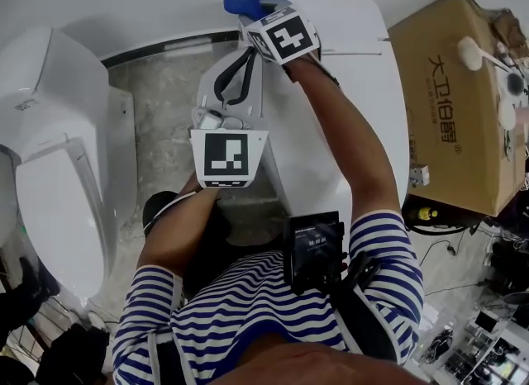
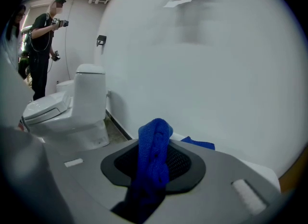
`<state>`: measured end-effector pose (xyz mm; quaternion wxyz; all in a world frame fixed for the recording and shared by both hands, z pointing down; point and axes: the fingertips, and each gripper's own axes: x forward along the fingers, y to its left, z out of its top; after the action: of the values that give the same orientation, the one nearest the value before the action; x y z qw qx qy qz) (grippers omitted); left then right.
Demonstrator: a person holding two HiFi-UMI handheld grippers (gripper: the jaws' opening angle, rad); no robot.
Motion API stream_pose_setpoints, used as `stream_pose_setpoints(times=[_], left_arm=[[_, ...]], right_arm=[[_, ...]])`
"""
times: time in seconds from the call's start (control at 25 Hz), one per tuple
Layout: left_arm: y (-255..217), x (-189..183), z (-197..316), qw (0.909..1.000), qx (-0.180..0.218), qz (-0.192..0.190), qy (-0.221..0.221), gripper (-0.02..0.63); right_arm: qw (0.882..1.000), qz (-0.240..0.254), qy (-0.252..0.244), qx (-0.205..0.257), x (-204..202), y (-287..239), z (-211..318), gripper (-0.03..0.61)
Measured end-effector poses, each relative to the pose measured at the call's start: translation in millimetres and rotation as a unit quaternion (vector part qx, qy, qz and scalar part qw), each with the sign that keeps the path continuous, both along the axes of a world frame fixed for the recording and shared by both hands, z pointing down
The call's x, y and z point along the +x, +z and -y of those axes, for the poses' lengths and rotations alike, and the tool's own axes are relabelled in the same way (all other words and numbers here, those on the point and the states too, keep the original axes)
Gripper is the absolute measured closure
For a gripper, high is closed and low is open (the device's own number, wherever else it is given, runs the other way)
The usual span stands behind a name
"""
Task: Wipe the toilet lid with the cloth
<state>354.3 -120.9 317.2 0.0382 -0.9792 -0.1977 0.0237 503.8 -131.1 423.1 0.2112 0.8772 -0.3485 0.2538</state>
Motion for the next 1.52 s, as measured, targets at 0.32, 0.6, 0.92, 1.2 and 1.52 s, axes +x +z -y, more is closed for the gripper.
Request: stream_pose_setpoints(times=[0.32,0.6,0.92,1.2,1.52], left_arm=[[-2,-6,-32,0.9998,0.007,-0.004,0.020,0.611],[2,-14,-72,0.9986,0.024,-0.002,0.047,0.611],[2,-19,-99,0.9978,0.030,-0.002,0.060,0.611],[2,-22,-103,0.9978,0.031,-0.002,0.058,0.611],[1,-25,-95,0.9982,0.032,-0.003,0.051,0.611]], right_arm=[[0.995,-0.054,0.085,0.020,19,-51,-106,0.453],[0.977,-0.087,0.194,0.012,22,-90,-262,0.453],[0.957,-0.066,0.281,-0.027,11,-77,-387,0.453],[0.965,-0.007,0.259,-0.047,10,-11,-370,0.453],[0.968,0.024,0.243,-0.056,10,14,-354,0.453]])
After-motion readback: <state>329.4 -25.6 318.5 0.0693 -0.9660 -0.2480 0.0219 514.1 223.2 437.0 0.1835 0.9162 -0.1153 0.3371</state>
